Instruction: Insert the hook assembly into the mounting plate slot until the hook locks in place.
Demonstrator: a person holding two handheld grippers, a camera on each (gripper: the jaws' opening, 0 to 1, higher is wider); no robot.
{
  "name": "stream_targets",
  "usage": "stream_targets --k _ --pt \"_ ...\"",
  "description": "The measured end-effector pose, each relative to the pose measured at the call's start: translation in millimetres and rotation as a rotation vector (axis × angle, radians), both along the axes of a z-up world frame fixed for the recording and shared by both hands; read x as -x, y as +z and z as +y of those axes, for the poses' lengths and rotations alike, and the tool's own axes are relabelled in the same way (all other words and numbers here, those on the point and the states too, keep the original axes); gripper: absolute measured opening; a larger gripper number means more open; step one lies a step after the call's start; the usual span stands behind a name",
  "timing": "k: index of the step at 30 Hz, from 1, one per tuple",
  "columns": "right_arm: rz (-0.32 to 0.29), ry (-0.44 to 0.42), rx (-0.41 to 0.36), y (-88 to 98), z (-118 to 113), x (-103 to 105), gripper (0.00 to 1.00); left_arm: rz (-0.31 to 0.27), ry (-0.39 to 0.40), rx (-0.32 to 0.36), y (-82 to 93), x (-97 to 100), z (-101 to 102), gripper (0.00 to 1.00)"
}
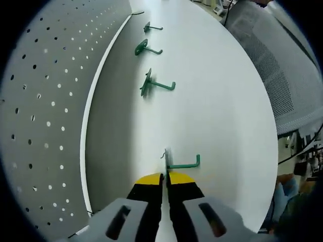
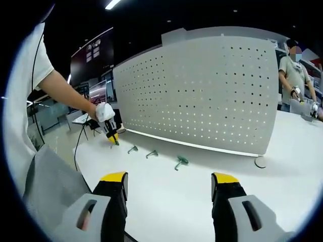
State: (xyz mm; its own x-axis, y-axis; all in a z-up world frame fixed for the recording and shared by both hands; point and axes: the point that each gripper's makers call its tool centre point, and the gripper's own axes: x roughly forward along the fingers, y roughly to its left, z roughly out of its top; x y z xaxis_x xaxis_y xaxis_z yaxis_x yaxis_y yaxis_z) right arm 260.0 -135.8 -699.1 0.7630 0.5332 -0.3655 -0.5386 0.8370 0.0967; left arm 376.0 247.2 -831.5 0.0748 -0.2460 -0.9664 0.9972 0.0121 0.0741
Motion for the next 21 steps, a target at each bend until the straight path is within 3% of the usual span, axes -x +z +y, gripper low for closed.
stream_targets --k 2,4,9,21 --pt "0.000 0.001 -0.002 0.3 0.3 0.1 0.65 -0.024 0.001 -0.005 0.6 -3.8 1.5 0.03" --pt "-0.001 -0.003 -0.002 0.6 -0.6 -0.1 0.65 -0.014 0.045 0.049 3.7 -5.0 -4.2 0.03" --pt "-0.001 0.000 -0.002 0.7 -0.1 0.1 0.65 -0.058 0.079 0.103 15.7 -13.2 -9.5 0.03" --pt "-0.006 -0.009 -0.021 3.1 -1.2 -0.2 0.65 -0.082 0.164 0.221 35.5 -19.8 -23.6 0.03"
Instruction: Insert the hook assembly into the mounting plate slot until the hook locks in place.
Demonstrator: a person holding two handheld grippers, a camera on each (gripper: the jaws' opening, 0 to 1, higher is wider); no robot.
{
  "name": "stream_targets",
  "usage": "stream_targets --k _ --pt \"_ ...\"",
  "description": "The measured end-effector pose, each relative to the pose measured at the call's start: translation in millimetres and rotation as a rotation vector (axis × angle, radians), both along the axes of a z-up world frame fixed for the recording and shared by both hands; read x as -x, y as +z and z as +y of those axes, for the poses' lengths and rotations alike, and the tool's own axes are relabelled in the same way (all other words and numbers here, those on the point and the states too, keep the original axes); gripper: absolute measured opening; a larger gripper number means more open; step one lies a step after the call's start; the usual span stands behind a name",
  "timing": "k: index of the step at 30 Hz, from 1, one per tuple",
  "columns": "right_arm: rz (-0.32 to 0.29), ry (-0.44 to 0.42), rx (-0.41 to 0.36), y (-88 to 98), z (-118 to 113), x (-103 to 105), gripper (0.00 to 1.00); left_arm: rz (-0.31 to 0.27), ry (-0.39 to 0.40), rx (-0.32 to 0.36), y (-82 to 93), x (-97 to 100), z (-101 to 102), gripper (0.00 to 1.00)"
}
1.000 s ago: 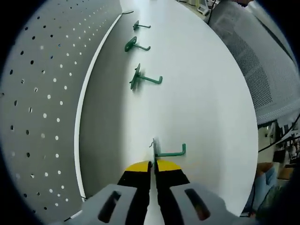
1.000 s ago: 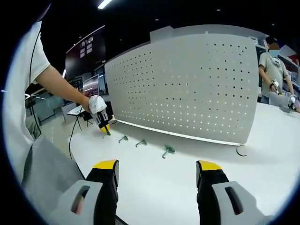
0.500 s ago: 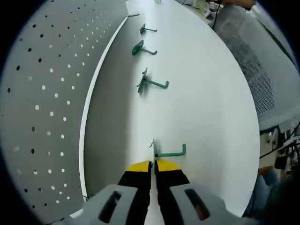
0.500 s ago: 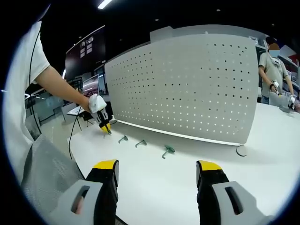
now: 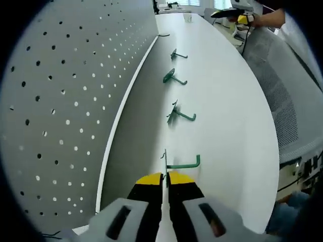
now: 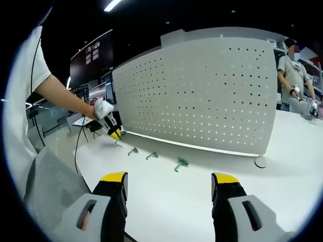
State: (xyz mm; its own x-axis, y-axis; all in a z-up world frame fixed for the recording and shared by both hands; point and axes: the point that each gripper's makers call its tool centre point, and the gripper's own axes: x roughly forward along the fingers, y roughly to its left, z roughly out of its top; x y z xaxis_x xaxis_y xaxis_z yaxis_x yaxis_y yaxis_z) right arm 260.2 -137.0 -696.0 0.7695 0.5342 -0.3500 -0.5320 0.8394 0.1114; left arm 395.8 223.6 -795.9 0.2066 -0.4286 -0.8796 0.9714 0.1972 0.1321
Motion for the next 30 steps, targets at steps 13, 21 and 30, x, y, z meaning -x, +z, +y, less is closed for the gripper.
stream_targets --k 13,21,30 --pt "-0.015 -0.001 -0.003 4.3 0.8 -0.1 0.66 -0.072 0.061 0.146 30.5 -5.7 -19.8 0.02" --pt "-0.024 -0.012 -0.012 6.8 -1.5 -0.4 0.65 -0.099 0.088 0.188 38.7 -3.9 -27.7 0.03" --pt "-0.035 -0.009 -0.027 8.9 -1.6 -0.3 0.66 -0.129 0.129 0.261 51.3 -0.4 -40.1 0.03"
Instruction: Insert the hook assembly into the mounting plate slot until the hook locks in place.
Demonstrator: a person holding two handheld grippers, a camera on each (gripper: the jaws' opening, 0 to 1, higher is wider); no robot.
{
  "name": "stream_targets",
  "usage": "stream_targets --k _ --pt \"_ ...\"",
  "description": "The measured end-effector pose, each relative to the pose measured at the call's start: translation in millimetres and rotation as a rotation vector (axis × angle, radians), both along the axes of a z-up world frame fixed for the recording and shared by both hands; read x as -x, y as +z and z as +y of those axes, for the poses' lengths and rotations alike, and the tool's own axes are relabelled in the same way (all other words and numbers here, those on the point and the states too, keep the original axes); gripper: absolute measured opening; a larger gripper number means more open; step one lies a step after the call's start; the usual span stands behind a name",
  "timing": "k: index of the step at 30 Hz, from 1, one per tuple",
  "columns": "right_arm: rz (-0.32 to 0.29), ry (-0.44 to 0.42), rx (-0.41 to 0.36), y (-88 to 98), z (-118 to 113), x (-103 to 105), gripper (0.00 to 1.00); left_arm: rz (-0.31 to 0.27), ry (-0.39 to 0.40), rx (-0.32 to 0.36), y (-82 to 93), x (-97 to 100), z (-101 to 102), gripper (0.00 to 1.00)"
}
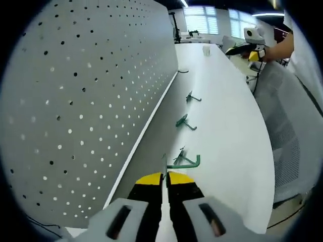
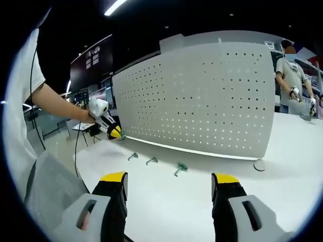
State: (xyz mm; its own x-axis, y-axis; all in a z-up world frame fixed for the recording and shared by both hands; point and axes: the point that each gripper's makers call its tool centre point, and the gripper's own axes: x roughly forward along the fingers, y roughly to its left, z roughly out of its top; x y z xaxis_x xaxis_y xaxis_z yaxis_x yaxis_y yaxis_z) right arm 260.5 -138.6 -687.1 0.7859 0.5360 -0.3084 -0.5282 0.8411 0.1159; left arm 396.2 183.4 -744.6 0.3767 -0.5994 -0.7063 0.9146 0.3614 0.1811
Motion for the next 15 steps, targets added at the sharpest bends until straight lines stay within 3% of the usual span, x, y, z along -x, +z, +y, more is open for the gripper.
stream_targets --k 15 --pt "-0.011 0.001 -0.006 2.5 -0.2 -0.5 0.66 -0.080 0.082 0.166 28.8 14.4 -28.2 0.03"
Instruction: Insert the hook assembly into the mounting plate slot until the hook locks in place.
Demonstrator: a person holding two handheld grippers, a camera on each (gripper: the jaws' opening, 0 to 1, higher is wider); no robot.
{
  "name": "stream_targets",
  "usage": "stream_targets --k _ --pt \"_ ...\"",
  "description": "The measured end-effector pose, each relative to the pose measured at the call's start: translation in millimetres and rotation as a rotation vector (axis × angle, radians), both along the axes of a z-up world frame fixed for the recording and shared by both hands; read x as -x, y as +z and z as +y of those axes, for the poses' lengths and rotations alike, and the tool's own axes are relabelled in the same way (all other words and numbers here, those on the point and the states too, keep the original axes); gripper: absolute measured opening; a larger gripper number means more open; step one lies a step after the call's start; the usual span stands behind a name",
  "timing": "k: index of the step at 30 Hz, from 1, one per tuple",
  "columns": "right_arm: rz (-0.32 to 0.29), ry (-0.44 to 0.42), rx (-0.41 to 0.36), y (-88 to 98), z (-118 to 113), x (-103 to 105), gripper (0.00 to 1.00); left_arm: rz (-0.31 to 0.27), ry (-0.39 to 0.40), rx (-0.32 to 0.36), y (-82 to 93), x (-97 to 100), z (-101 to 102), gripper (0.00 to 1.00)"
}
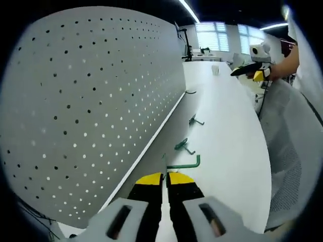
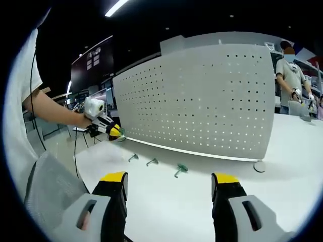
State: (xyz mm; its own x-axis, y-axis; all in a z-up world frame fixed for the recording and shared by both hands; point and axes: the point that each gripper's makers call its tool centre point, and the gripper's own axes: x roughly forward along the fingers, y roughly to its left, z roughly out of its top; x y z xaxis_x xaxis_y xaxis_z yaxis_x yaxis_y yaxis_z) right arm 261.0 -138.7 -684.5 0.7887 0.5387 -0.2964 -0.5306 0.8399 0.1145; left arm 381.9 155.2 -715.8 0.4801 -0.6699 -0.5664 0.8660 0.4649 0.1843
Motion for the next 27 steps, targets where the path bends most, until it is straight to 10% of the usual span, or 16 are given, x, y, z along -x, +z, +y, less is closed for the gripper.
stream_targets --k 27 --pt "-0.018 -0.001 -0.013 4.8 0.1 0.4 0.66 -0.104 0.153 0.269 52.7 16.8 -23.8 0.03"
